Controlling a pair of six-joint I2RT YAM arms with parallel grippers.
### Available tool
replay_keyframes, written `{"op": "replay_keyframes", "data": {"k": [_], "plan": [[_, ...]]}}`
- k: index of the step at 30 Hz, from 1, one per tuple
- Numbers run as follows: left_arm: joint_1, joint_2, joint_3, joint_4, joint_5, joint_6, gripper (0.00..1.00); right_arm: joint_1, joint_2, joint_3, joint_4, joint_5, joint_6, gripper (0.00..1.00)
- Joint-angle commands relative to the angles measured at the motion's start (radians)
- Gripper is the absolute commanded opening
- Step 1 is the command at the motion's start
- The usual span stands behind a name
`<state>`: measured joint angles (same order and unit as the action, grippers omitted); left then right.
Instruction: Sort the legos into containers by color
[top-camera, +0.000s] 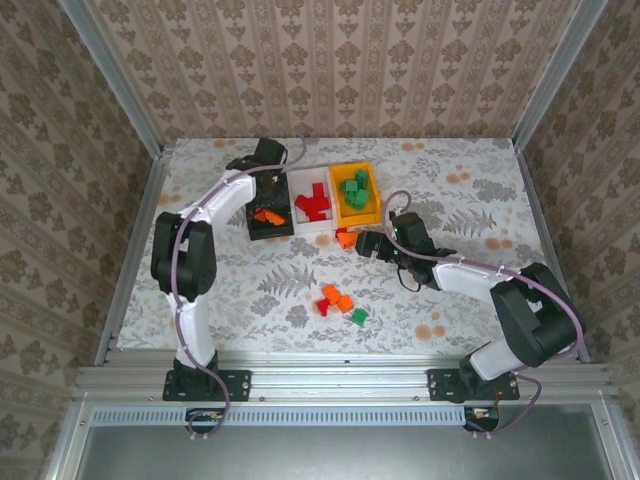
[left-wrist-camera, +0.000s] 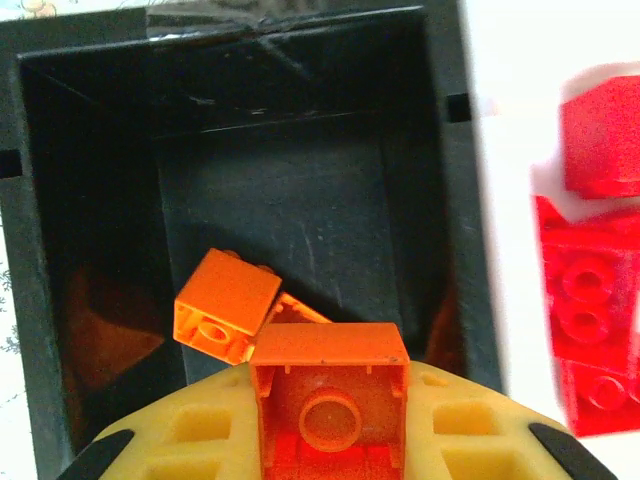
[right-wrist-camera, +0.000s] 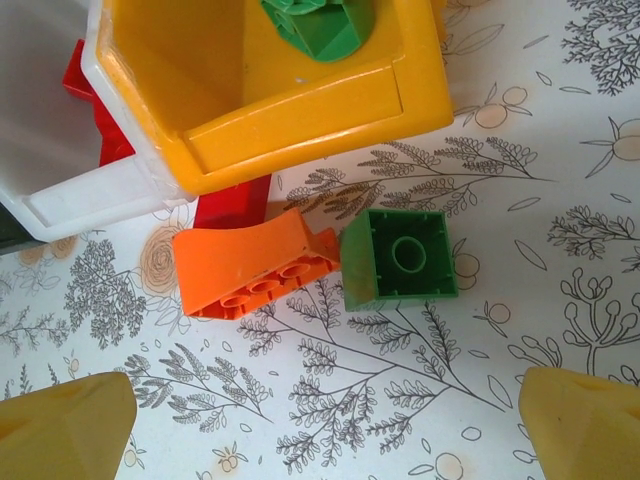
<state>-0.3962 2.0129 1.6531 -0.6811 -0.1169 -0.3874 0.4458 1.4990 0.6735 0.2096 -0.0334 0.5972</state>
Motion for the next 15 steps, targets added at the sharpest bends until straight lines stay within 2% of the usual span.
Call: {"op": "replay_keyframes", "data": {"k": [1, 3, 7, 9, 12, 15], "plan": [[0.011, 0.014, 0.048, -0.062, 0.030, 0.002, 0.32, 0.002, -0.011, 0.023, -0.018, 0.026, -0.022, 1.00], [0.017, 0.012, 0.048, -0.066, 0.039, -0.008, 0.39, 0.003, -0.017, 0.021, -0.020, 0.030, -0.022, 1.00], [0.016, -0.046, 0.027, -0.052, 0.062, -0.007, 0.64, 0.003, -0.025, 0.017, -0.021, 0.038, -0.021, 1.00], [0.003, -0.095, 0.001, -0.033, 0.082, -0.005, 0.71, 0.004, -0.028, 0.015, -0.022, 0.049, -0.018, 1.00], [-0.051, -0.173, -0.069, 0.007, 0.127, 0.012, 0.73, 0.004, -0.037, 0.011, -0.029, 0.084, -0.011, 1.00], [-0.167, -0.232, -0.175, 0.076, 0.178, 0.023, 0.70, 0.002, -0.053, 0.000, -0.035, 0.125, -0.007, 1.00]]}}
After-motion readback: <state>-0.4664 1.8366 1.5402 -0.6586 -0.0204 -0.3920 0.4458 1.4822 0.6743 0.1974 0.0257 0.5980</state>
